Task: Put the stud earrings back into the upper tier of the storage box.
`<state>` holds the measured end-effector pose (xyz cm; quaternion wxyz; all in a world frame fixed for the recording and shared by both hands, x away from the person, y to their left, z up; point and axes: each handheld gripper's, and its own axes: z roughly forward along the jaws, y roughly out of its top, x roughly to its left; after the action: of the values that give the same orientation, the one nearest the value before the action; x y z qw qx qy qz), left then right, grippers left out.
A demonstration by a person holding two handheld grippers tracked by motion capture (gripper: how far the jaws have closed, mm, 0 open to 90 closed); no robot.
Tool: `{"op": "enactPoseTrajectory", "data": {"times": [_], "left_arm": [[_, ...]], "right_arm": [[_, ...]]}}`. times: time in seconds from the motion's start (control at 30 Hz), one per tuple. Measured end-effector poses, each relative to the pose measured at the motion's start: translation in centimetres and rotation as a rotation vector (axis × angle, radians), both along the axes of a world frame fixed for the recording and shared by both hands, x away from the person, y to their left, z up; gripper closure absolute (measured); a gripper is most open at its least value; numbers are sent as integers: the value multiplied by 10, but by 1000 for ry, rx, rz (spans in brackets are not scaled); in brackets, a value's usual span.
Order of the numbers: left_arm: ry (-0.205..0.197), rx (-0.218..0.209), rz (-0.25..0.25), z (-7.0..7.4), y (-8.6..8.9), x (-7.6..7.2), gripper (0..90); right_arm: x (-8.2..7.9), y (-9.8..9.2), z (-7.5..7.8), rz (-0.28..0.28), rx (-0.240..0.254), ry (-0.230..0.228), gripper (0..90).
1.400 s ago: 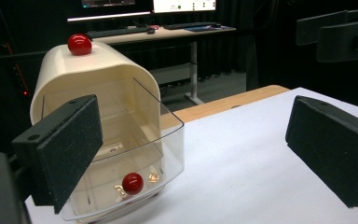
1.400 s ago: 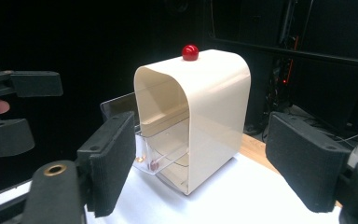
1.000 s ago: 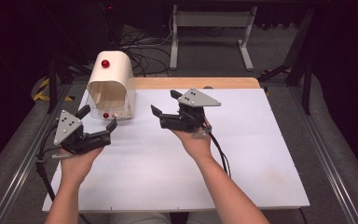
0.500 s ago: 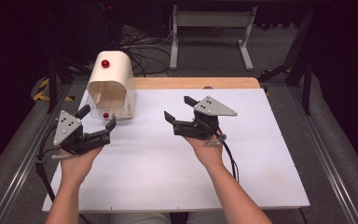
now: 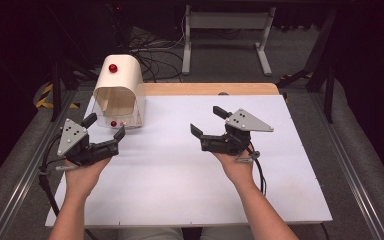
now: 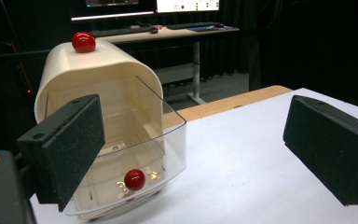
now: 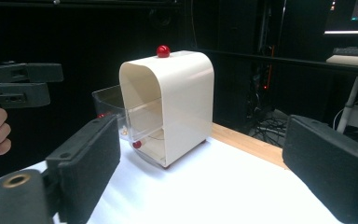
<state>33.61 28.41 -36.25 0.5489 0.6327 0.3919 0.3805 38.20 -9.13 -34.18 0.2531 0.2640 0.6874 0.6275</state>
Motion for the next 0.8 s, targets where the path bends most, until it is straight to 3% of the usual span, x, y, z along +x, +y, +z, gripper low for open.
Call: {"op": "enactPoseTrajectory", "data": {"times": [0.8], "left_arm": [[5,7,-8,-3,-1,0,53]], "right_arm": [[-9,-51,-13,-41,36,-1,45]]}}
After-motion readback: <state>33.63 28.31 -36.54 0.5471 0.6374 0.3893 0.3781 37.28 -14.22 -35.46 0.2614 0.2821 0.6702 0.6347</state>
